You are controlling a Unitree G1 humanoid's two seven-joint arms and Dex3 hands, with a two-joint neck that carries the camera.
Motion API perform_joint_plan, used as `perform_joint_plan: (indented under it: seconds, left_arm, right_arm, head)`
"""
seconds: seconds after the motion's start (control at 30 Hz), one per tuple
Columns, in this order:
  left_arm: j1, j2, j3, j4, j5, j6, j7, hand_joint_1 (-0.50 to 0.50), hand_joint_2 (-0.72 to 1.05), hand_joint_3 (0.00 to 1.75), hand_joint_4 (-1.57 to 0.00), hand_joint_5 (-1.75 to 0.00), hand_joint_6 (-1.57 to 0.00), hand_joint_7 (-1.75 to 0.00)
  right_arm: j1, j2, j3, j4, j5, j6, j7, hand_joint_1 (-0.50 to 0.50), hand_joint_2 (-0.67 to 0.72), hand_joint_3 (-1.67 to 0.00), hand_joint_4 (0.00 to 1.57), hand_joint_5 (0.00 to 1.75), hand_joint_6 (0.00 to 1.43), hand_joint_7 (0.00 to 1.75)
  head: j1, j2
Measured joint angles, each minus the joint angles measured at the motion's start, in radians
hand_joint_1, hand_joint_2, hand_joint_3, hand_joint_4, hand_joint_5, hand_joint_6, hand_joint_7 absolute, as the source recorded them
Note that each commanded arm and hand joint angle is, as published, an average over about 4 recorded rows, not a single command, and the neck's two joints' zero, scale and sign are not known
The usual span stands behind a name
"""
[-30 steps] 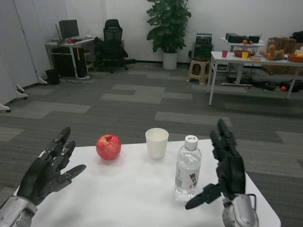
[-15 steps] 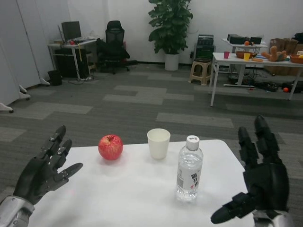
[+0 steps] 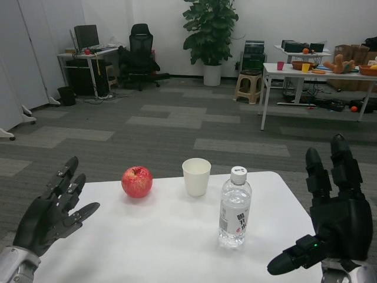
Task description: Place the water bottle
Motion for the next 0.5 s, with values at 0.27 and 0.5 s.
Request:
perform_joint_plan:
  seconds: [0.27,0.5]
  left_arm:
    - [-0.001,0.000,0.000,0.000,-0.020,-0.002,-0.001,-0.50,0.91,0.09,0.00,-0.10,0.00,0.00]
    - [-0.007,0.002,-0.029,0.005,-0.126,-0.043,-0.007,-0.50,0.19,0.09,0.00,-0.10,0.00,0.00]
  right_arm:
    - [-0.033,0.009,0.031,0.001,-0.035,0.014,0.000,-0.46,0.47,-0.08,0.00,0.00,0.00,0.00]
    - [-0.064,0.016,0.073,0.012,-0.045,0.018,0.000,-0.46,0.47,-0.08,0.00,0.00,0.00,0.00]
  head:
    - [-0.007,-0.007]
    - [-0.002,-0.009]
